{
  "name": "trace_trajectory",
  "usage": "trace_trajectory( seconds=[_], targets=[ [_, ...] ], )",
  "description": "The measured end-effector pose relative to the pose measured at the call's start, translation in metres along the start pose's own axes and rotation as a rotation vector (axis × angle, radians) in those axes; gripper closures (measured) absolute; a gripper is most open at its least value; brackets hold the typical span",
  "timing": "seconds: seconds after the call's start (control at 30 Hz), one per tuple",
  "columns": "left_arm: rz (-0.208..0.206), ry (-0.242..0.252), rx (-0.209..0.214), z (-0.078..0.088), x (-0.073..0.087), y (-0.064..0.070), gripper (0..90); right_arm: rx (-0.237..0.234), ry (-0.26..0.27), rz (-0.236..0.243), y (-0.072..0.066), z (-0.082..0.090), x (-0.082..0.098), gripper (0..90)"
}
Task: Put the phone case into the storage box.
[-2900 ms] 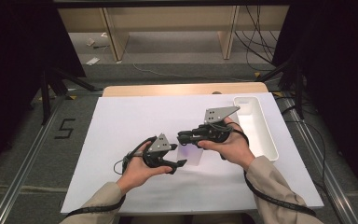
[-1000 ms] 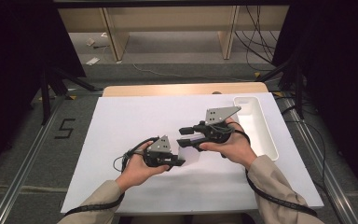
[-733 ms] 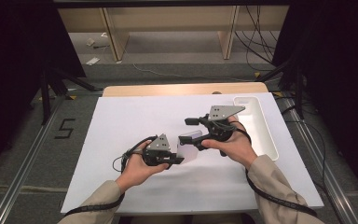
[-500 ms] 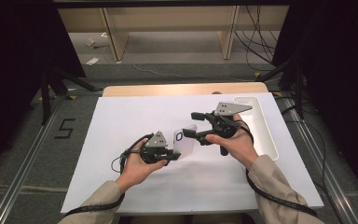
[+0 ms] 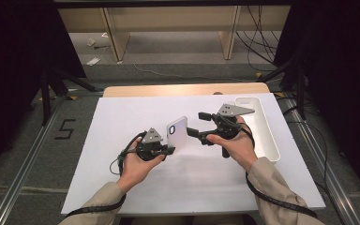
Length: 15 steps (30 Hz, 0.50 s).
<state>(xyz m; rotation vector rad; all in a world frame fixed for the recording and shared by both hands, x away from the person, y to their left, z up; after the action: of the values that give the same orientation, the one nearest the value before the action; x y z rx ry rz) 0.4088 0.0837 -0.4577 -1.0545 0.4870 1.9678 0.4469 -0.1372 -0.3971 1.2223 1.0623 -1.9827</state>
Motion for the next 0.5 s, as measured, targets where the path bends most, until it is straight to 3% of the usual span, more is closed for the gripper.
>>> trace_trajectory(
  seconds=[0.2, 0.5],
  targets=[
    [0.048, -0.003, -0.012, 0.0005, 0.0001, -0.0010, 80.7, 0.045, 0.025, -0.020, 0.0032, -0.0011, 0.0033, 16.8],
    [0.069, -0.001, -0.011, -0.0002, 0.0000, -0.0003, 80.7, 0.079, 0.039, -0.030, 0.0053, -0.0025, 0.0070, 16.1]
  ],
)
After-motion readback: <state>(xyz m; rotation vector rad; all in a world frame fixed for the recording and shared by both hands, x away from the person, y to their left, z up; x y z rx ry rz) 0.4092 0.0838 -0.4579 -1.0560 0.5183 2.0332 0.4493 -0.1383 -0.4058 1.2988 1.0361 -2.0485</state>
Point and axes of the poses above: each handheld gripper's, and its own axes: z roughly backward along the jaws, x roughly out of its underside, y roughly to its right, the point moved 3 cm from there along -z, roughly forward along the jaws, and after that the axes turned 10 degrees about -z, right-handed, at the moved point
